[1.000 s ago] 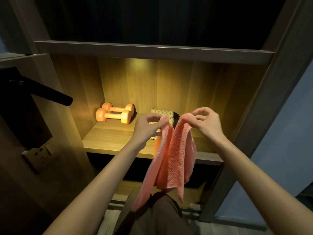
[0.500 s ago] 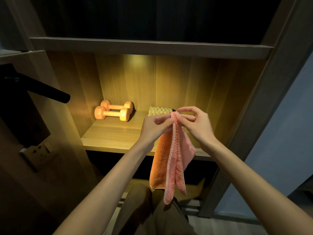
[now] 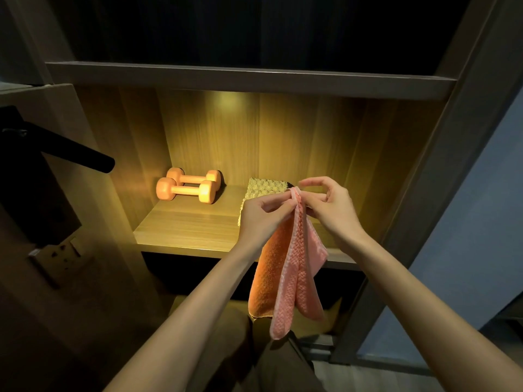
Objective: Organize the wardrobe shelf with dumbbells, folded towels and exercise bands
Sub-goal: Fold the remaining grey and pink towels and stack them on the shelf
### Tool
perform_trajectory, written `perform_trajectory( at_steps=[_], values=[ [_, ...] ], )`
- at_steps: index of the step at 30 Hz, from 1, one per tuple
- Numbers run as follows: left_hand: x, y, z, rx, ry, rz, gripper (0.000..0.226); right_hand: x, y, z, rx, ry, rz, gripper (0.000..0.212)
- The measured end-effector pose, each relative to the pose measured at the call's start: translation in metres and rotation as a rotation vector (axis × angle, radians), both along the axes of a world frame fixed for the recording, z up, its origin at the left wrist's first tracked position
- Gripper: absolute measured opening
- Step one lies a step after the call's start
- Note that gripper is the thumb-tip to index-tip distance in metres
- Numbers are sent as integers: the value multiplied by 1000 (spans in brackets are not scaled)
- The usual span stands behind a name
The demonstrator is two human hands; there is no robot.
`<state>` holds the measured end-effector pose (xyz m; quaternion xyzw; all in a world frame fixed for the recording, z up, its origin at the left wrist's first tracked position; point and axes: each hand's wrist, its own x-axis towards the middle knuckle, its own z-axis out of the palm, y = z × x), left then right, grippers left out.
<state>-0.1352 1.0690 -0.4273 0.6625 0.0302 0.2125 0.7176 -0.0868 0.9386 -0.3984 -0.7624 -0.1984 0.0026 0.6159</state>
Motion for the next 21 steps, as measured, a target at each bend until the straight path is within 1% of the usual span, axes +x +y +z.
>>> perform_trajectory(
  at_steps=[2, 5, 7, 9, 11, 13, 15, 16, 18, 19, 20, 21],
  values=[
    [1, 3, -1, 10, 21, -59, 21, 2, -5, 2, -30, 19, 52, 27],
    [1, 8, 0, 47, 72, -143, 24, 1, -11, -1, -79, -58, 52, 39],
    [2, 12, 3, 137, 111, -162, 32, -1, -12, -3, -114, -136, -1, 35],
    [3, 17, 4, 225, 155, -191, 45, 0, -13, -5, -170, -209, -57, 31],
    [2, 20, 3, 309, 178, -215, 52, 3, -15, -5, -213, -261, -75, 33],
    [3, 22, 1, 393, 136, -200, 49, 5, -18, -2, -250, -312, -65, 35],
    [3, 22, -2, 431, 84, -174, 33, 9, -21, 4, -279, -395, -55, 34],
    [4, 21, -3, 428, 79, -192, 30, 11, -23, 10, -284, -441, -56, 32],
    [7, 18, -1, 447, 88, -266, 51, 16, -28, 23, -293, -525, -58, 31],
    [9, 15, 1, 476, 76, -291, 57, 18, -31, 31, -297, -564, -56, 31],
    [11, 11, 4, 501, 47, -305, 55, 19, -33, 40, -300, -603, -48, 32],
    [13, 5, 8, 509, 15, -311, 49, 20, -35, 48, -303, -643, -35, 33]
  ],
)
